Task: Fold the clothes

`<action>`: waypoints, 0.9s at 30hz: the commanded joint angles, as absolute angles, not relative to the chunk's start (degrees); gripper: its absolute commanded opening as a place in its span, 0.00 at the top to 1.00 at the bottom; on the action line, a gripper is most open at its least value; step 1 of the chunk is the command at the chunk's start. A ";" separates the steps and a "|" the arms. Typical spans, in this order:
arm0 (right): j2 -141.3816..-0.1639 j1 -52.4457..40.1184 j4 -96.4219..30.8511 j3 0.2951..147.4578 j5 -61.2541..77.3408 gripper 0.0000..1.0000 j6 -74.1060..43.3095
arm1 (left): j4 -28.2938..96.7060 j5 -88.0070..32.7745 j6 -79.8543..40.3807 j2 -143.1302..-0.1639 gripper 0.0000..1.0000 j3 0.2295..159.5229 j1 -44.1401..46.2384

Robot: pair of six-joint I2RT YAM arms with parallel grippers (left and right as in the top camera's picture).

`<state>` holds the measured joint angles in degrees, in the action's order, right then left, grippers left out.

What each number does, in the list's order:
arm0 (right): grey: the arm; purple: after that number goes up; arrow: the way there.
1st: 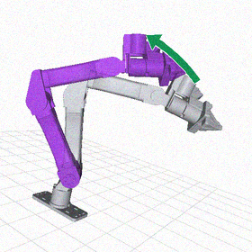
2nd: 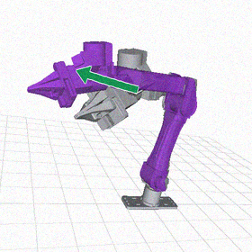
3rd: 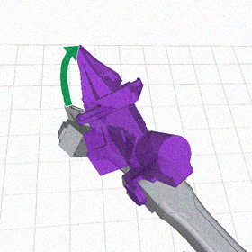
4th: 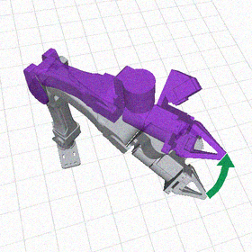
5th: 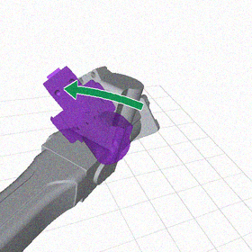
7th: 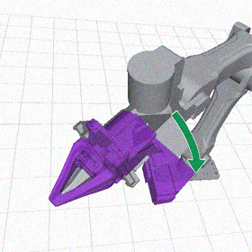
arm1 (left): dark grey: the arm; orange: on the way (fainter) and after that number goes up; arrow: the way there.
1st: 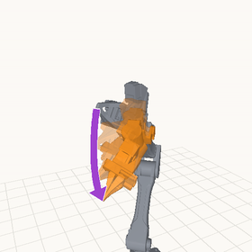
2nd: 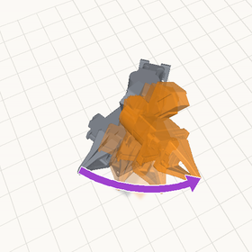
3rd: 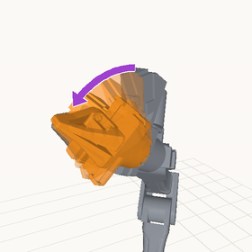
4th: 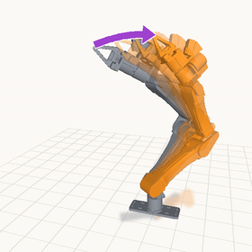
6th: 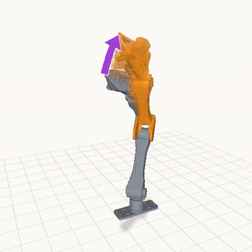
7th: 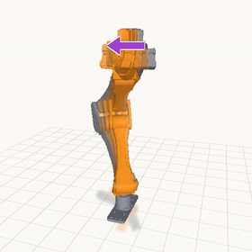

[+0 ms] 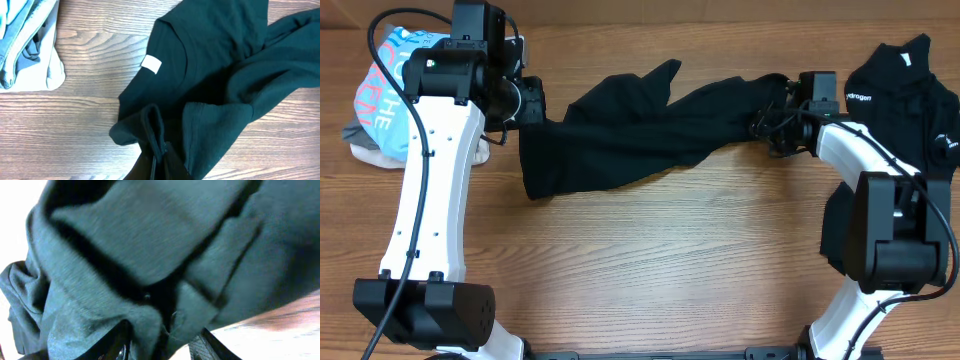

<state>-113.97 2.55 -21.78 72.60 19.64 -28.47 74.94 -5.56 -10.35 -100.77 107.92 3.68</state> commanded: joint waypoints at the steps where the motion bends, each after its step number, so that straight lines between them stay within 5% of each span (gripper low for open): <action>1: -113.80 4.91 -21.89 73.63 21.63 0.59 -27.09 | 74.52 -4.03 -9.41 -100.51 0.96 107.72 3.79; 5: -113.80 6.31 -24.08 75.59 22.22 0.66 -25.58 | 74.50 -4.03 -9.41 -100.51 0.96 107.72 3.79; 27: -115.55 7.20 -23.57 75.88 18.06 0.63 -30.06 | 75.00 -4.08 -9.43 -100.51 0.96 107.72 3.79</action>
<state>-113.99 8.05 -24.01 74.24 18.63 -29.65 75.00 -5.08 -10.35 -100.77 107.92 3.68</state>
